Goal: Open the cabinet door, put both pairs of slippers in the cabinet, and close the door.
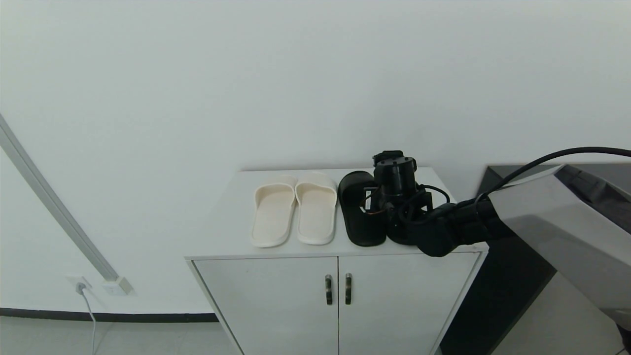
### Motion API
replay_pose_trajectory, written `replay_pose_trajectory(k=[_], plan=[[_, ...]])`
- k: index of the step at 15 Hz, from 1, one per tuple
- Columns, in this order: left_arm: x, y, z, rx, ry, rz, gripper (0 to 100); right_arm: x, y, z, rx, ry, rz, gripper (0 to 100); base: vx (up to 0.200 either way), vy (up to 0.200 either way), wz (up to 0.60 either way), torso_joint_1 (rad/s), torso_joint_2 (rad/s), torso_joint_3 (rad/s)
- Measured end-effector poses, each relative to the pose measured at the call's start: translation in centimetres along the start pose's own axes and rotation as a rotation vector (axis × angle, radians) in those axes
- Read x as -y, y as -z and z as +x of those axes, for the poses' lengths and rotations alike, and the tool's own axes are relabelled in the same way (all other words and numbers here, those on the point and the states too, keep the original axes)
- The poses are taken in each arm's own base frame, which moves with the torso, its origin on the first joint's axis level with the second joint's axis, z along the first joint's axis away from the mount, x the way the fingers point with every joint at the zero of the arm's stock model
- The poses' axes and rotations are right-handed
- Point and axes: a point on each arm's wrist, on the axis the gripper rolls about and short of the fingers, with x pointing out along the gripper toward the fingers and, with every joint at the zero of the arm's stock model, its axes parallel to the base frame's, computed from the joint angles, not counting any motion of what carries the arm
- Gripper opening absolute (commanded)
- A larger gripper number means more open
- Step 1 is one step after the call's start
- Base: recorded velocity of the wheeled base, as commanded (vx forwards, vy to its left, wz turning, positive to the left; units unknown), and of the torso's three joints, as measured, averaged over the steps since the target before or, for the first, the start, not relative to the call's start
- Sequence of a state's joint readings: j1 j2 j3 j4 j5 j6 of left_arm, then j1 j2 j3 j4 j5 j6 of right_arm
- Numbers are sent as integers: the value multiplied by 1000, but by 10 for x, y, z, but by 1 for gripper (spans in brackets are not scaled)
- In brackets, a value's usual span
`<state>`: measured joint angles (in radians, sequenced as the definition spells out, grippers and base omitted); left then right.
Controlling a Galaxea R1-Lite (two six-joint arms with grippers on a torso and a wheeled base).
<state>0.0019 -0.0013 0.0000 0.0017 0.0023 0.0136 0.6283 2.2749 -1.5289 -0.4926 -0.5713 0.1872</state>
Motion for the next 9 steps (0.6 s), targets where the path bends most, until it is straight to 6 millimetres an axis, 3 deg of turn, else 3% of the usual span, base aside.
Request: replay_pose_trajectory(k=[6, 9], plan=[[0, 0, 0, 0, -2, -2, 0, 3, -4, -2, 5, 7, 1, 0, 0, 0, 0, 0, 0, 0], [0, 0, 0, 0, -1, -1, 0, 13, -21, -25, 18, -5, -19, 0, 0, 0, 0, 0, 0, 0]])
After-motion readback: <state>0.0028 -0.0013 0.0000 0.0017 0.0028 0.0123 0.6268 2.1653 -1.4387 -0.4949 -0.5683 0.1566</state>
